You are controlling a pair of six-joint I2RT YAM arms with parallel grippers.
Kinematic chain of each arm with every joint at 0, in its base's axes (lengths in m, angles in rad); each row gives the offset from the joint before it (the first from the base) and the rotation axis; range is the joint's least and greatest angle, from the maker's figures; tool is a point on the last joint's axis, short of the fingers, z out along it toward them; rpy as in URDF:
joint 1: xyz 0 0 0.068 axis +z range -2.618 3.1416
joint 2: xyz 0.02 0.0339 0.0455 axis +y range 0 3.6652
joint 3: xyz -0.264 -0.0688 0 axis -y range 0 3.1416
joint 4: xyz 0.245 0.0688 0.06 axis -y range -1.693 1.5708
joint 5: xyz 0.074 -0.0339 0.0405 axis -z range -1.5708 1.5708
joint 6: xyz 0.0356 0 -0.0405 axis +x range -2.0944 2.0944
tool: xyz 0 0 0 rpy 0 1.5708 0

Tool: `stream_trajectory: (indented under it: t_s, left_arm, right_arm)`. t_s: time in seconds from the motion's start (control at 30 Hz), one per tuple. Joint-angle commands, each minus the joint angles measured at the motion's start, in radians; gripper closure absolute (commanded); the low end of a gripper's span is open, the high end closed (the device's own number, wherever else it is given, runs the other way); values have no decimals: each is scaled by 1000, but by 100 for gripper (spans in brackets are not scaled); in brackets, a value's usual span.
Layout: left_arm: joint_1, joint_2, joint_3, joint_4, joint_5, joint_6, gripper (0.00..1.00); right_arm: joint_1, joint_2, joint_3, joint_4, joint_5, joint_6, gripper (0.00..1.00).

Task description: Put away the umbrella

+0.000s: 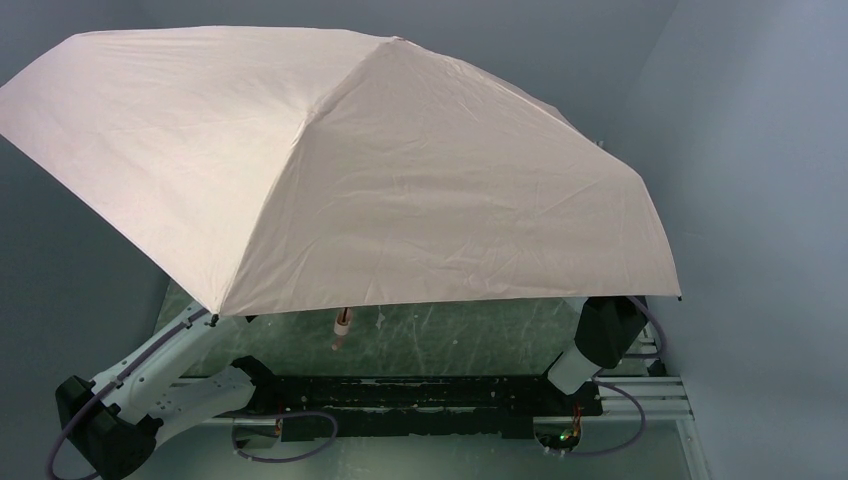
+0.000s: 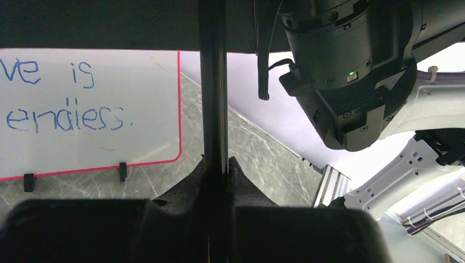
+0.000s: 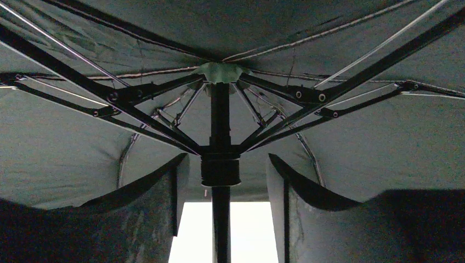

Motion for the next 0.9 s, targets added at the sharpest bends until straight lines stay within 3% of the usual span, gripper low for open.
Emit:
stream_trajectory:
  t_s: [0.0, 0.17, 0.37, 0.53, 0.63, 0.7, 0.87]
  left_arm:
    - [4, -21, -1, 88, 45, 24, 95]
    - [4, -19, -1, 88, 46, 26, 95]
    - [4, -17, 0, 85, 43, 29, 95]
    - [3, -17, 1, 80, 41, 31, 95]
    - [3, -17, 2, 78, 39, 32, 95]
    - [3, -17, 2, 76, 38, 33, 95]
    - [3, -16, 2, 75, 37, 32, 95]
  right_arm:
    - [2, 4, 35, 30, 10, 2, 45]
    - [2, -4, 22, 42, 14, -7, 48]
    - [2, -14, 5, 59, 14, -7, 45]
    - [2, -18, -6, 75, -2, -23, 67]
    - [2, -23, -16, 78, -15, -39, 89]
    - [2, -32, -28, 68, -25, -56, 97]
    - [6, -49, -105, 57, -60, -47, 100]
